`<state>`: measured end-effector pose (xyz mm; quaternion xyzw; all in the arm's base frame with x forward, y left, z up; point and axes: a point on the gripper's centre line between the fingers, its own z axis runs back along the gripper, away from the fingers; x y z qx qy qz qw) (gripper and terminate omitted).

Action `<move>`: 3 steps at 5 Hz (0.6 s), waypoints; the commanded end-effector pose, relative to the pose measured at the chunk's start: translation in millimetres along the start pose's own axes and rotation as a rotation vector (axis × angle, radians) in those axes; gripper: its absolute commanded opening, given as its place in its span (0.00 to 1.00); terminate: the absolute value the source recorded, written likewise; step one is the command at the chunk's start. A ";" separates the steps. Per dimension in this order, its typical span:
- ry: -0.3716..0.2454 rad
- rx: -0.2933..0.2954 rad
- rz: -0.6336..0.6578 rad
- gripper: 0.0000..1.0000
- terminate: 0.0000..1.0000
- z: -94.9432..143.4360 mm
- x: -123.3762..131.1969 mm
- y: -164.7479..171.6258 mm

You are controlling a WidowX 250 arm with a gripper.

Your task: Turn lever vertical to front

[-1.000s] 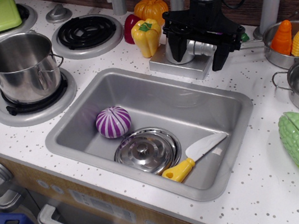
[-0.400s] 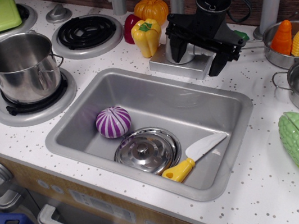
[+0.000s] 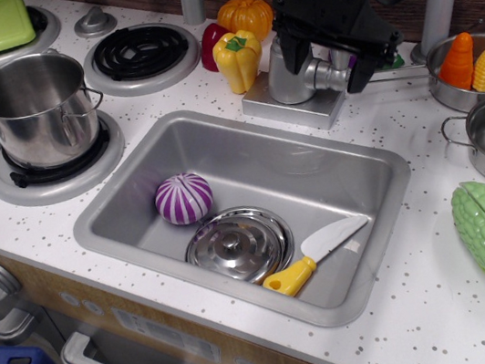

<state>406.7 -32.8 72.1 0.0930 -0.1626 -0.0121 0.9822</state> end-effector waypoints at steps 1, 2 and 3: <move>-0.112 0.001 0.015 1.00 0.00 25.8 34.4 10.6; -0.133 -0.008 0.003 1.00 0.00 21.4 45.7 12.1; -0.137 -0.032 0.009 1.00 0.00 18.6 49.9 11.1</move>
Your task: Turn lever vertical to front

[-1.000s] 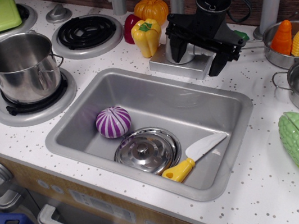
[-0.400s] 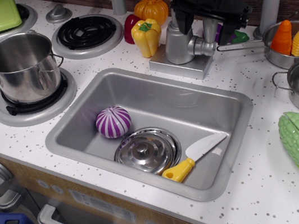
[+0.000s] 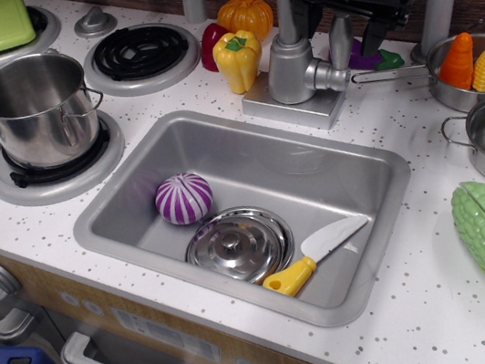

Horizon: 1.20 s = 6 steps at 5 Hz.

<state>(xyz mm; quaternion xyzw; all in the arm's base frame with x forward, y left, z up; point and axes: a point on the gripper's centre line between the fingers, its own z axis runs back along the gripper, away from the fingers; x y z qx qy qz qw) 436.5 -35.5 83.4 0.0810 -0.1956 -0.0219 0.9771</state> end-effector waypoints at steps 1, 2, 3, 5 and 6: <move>-0.080 0.001 0.026 0.00 0.00 11.7 21.6 8.2; -0.066 0.006 0.042 0.00 0.00 15.6 21.6 3.5; -0.058 -0.003 0.069 0.00 0.00 15.0 15.2 0.4; 0.000 -0.003 0.177 0.00 0.00 23.9 -13.3 -10.0; 0.048 -0.022 0.207 0.00 0.00 23.1 -26.5 -11.1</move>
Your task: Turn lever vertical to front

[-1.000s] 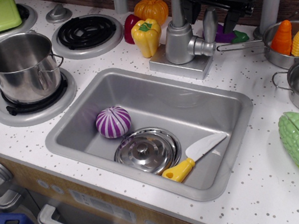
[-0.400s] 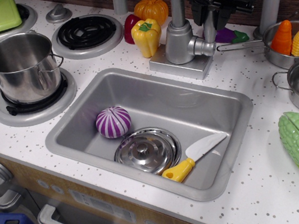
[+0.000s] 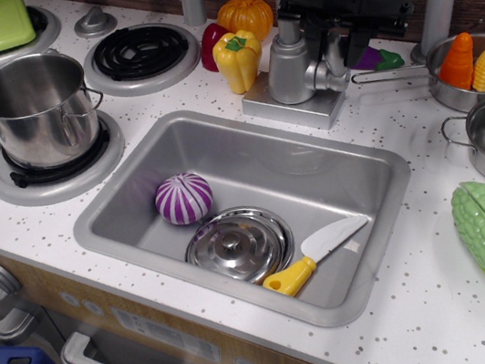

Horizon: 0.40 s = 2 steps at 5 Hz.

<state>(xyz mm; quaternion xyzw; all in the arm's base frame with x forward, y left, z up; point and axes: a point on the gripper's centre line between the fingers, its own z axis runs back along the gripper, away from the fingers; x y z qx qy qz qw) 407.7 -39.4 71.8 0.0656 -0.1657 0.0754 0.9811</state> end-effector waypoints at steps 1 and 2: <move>0.072 -0.051 0.069 0.00 0.00 13.5 -11.0 -3.4; 0.117 -0.104 0.085 0.00 0.00 2.0 -19.2 -2.5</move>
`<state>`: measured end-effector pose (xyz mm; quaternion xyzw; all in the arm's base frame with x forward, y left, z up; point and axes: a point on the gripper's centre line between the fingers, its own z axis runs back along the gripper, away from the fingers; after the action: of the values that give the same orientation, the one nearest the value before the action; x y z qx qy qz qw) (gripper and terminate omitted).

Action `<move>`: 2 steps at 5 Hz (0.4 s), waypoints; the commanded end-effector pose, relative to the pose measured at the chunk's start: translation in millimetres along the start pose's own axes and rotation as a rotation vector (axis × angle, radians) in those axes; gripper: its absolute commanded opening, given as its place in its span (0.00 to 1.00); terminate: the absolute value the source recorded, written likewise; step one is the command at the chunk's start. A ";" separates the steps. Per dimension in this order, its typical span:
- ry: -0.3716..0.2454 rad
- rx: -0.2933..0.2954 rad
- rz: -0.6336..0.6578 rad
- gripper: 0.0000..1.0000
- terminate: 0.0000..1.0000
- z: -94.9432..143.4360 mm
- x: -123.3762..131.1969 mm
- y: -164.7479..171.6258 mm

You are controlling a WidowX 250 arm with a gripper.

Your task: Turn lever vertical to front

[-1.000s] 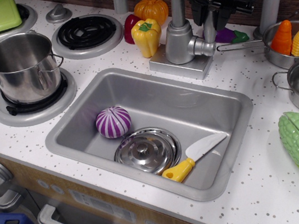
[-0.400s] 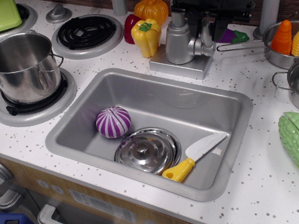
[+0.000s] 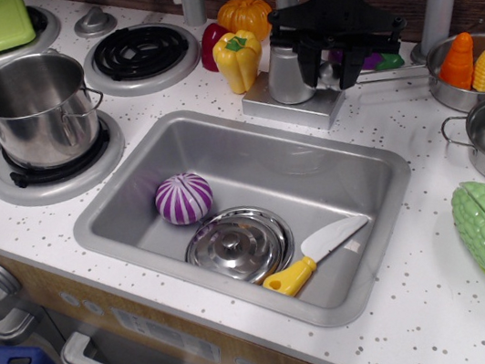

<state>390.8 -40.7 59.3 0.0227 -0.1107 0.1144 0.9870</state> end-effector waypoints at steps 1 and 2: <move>0.014 -0.060 0.004 0.00 0.00 -2.0 -3.7 -5.1; 0.015 -0.053 0.006 0.00 0.00 -9.9 -4.5 -6.2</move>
<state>388.0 -42.3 39.1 0.0016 -0.0971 0.1141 0.9887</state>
